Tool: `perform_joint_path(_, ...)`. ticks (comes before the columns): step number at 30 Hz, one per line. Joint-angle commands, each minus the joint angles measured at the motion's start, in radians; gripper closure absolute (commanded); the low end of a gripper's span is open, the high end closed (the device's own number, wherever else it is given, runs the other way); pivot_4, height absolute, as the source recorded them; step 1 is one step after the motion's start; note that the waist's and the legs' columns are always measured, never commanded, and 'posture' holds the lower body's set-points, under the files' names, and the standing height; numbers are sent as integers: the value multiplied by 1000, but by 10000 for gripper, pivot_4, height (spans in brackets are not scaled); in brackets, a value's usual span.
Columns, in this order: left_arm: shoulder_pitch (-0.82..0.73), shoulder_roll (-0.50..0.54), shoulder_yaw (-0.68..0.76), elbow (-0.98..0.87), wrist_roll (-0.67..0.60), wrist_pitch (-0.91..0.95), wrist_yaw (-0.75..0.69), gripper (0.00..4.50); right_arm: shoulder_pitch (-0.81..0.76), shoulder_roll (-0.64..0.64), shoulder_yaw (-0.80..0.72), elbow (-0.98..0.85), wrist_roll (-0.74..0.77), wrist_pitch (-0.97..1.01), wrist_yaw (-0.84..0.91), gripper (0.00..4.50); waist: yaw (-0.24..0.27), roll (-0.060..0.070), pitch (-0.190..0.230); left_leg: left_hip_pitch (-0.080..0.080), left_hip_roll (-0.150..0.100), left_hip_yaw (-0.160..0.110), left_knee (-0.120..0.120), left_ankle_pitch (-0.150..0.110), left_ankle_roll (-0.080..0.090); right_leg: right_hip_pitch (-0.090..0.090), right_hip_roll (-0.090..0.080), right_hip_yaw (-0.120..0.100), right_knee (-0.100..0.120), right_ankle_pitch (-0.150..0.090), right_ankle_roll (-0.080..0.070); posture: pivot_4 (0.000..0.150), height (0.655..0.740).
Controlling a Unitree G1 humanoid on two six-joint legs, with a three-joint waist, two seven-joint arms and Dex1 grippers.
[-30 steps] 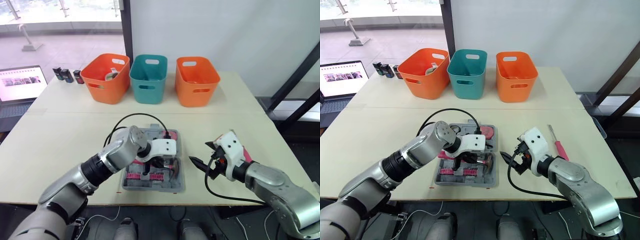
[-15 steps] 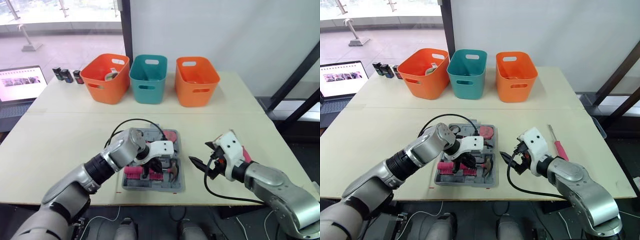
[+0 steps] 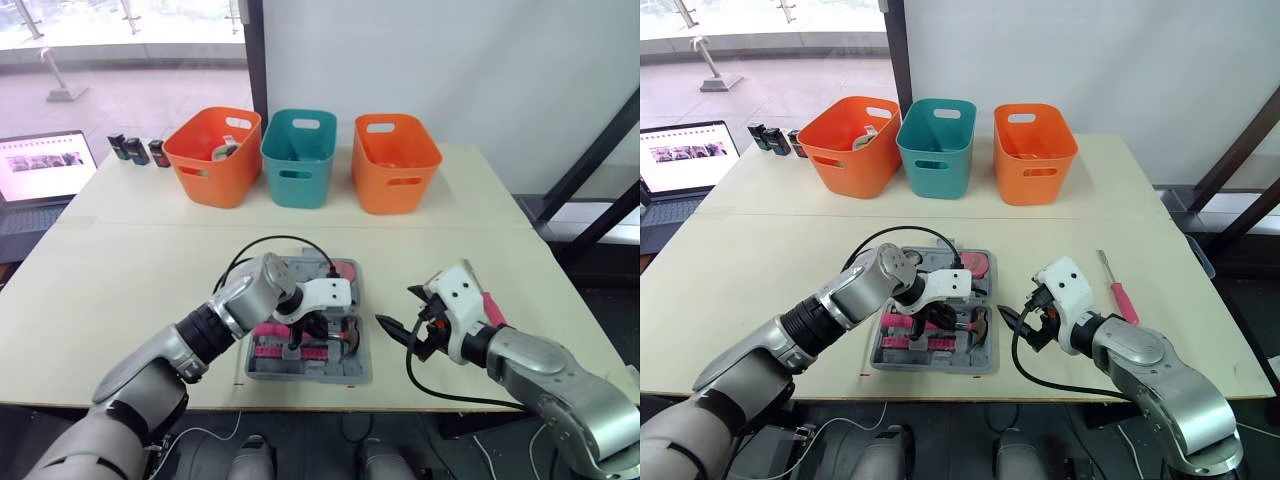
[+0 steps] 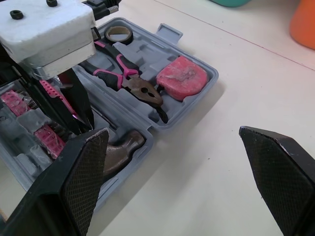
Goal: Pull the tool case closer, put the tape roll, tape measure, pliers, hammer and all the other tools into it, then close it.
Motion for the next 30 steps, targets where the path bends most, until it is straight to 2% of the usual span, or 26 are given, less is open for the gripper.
perform_joint_path(1, -11, 5, 21, -20, 11, -29, 4, 39048, -2, 6, -15, -43, 14, -3, -3, 0, 0, 0, 0, 0, 0, 0, 0, 0, 0, 0, 0, 0, 0, 0, 0, 1500, 7400)
perform_joint_path(7, -19, -5, 42, -20, 10, -5, 13, 11653, -3, 4, -18, -38, 18, -4, -3, 0, -1, 0, 0, 0, 0, 0, 0, 0, 0, 0, 0, 0, 0, 0, 0, 1500, 7400)
perform_joint_path(11, -39, -2, 77, -18, 9, -18, 31, 11653, -4, 2, -20, -36, 19, -5, -3, 0, -1, 0, 0, 0, 0, 0, 0, 0, 0, 0, 0, 0, 0, 0, 0, 1500, 7400)
perform_joint_path(16, -20, 24, 187, -66, -39, -47, 48, 11653, -9, 2, -19, -38, 20, -5, -8, 0, -4, 0, 0, 0, 0, 0, 0, 0, 0, 0, 0, 0, 0, 0, 0, 1500, 7400)
perform_joint_path(19, 92, 13, 376, -145, -177, -73, 83, 11653, -10, 3, -20, -39, 19, -7, -14, 0, -5, 1, 0, 0, 0, 0, 0, 0, 0, 0, 0, 0, 0, 0, 0, 1500, 7400)
perform_joint_path(22, 179, 27, 464, -192, -239, -123, 91, 11653, -8, 1, -21, -38, 19, -11, -15, 0, -4, 1, 0, 1, 0, -1, 0, 0, 0, 0, 0, 0, 1, 1, 2, 1500, 7400)
perform_joint_path(25, 299, 57, 558, -226, -317, -116, 95, 20225, -14, -6, -20, -30, 15, -23, -6, 0, -5, 1, -1, 1, 0, 0, 0, 0, 0, 0, 0, 0, 2, 0, 1, 1500, 7400)
perform_joint_path(30, 424, 65, 582, -255, -367, -199, 87, 44660, -37, -19, -27, 1, 18, -56, 32, 0, 1, 1, -1, 2, 0, 0, 0, 0, 0, 1, 0, 0, 2, 0, 0, 1500, 7400)
